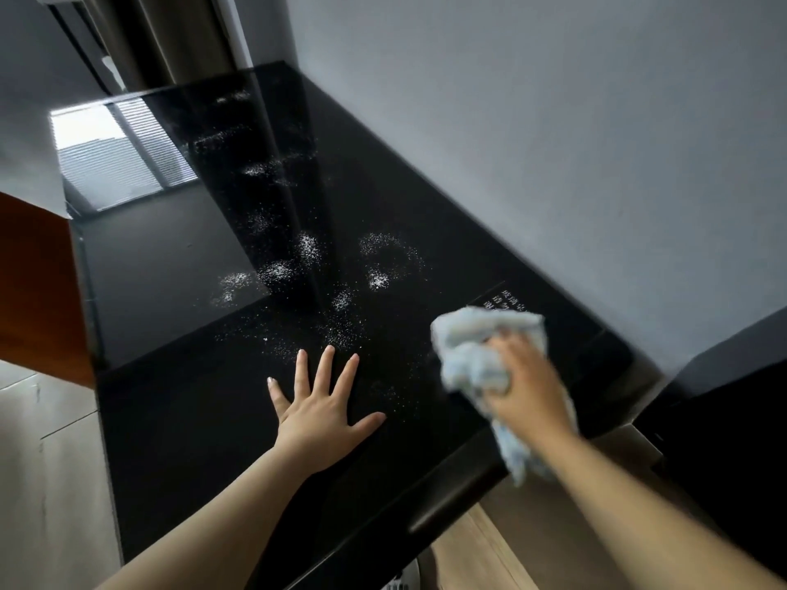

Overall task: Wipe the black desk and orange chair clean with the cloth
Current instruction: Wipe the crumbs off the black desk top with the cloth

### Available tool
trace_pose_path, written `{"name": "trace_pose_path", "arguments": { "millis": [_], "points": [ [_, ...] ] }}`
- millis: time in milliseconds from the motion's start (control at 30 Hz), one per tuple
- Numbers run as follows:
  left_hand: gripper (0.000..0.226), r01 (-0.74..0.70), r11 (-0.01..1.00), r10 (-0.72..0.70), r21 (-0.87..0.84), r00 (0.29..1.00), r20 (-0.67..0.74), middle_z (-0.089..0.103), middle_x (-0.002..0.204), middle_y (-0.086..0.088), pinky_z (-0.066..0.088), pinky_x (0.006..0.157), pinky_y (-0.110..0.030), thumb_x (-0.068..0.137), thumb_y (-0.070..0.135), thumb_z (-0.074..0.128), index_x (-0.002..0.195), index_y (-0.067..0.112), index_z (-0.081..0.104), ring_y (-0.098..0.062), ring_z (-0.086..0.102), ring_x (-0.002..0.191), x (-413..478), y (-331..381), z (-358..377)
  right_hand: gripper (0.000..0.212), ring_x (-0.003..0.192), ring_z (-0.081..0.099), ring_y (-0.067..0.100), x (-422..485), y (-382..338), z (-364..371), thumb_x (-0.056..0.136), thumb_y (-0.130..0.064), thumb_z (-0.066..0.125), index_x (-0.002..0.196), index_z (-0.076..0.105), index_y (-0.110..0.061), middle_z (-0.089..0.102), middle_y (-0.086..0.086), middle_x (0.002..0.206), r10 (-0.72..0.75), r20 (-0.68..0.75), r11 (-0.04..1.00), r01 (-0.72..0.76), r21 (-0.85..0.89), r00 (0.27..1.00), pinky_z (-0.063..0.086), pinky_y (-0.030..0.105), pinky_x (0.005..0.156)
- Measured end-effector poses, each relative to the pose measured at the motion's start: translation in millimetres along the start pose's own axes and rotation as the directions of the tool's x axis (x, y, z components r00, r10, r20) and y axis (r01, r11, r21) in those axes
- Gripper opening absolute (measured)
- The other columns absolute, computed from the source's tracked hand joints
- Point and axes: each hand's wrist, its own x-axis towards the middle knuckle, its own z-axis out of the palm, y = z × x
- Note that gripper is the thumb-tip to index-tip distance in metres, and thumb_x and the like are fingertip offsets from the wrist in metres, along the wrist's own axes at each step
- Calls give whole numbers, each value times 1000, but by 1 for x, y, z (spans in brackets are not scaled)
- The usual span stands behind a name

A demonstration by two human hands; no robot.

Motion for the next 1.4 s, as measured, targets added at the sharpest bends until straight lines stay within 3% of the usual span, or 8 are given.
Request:
{"name": "trace_pose_path", "arguments": {
  "millis": [200, 433, 567, 633, 833, 1033, 1267, 1400],
  "points": [
    [88, -10, 999, 11, -41, 1000, 10, -21, 156, 9, -21, 104, -59, 76, 78, 35, 145, 46, -9, -23, -34, 137, 0, -3, -1, 29, 77, 63, 29, 48, 28, -31, 71, -39, 44, 73, 61, -16, 64, 8, 81, 414, -155, 904, -425, -39, 897, 54, 39, 63],
    [83, -20, 999, 21, -36, 1000, 6, -19, 156, 8, -19, 105, -60, 80, 74, 36, 146, 45, -5, -24, -32, 138, -1, -2, -2, 42, 106, 61, 29, -19, -1, 4, 72, -39, 58, 108, 63, -18, 62, 6, 118, -354, 151, 930, 365, -48, 923, 52, 33, 82],
    [82, -27, 999, 28, -46, 999, 29, -20, 156, 8, -20, 104, -60, 81, 73, 35, 145, 45, -7, -24, -33, 137, -2, -3, -5, 15, 78, 62, 25, 41, 34, -29, 76, -33, 54, 83, 60, -21, 64, 2, 85, 310, -136, 950, -313, -2, 941, 54, 41, 63],
    [82, -30, 999, 31, -39, 999, 24, -20, 156, 8, -20, 104, -60, 81, 73, 35, 146, 44, -7, -25, -32, 138, -2, -3, -4, 17, 79, 60, 27, 41, 24, -23, 76, -32, 53, 80, 59, -17, 63, 6, 87, 373, -209, 917, -393, -64, 904, 53, 41, 64],
    [82, -27, 999, 28, -25, 1000, 6, -20, 156, 8, -19, 104, -60, 81, 74, 34, 145, 45, -7, -25, -32, 138, -1, -3, -1, 49, 121, 53, 33, -49, -11, 17, 72, -39, 58, 116, 56, -18, 56, 13, 132, -325, 93, 941, 332, -67, 941, 48, 39, 93],
    [81, -26, 999, 27, -29, 999, 19, -19, 156, 8, -18, 105, -60, 81, 73, 34, 146, 44, -7, -25, -31, 138, -1, -3, -3, 21, 87, 60, 31, 37, 26, -22, 80, -25, 46, 91, 60, -16, 63, 9, 97, 413, -241, 893, -443, -81, 878, 52, 39, 70],
    [82, -22, 1000, 22, -19, 1000, 3, -19, 156, 9, -19, 105, -59, 80, 75, 33, 145, 46, -8, -24, -32, 138, -1, -4, 0, 44, 115, 59, 33, -59, -8, 18, 70, -20, 66, 113, 63, -13, 59, 13, 127, -272, 23, 959, 272, -77, 962, 54, 42, 85],
    [81, -25, 1000, 25, -18, 1000, 15, -20, 156, 8, -20, 105, -59, 81, 74, 32, 145, 45, -9, -24, -32, 138, -1, -4, -2, 35, 107, 56, 34, 12, 44, -16, 78, -26, 61, 111, 56, -13, 57, 14, 118, 292, -153, 949, -306, -80, 944, 48, 43, 87]
  ]
}}
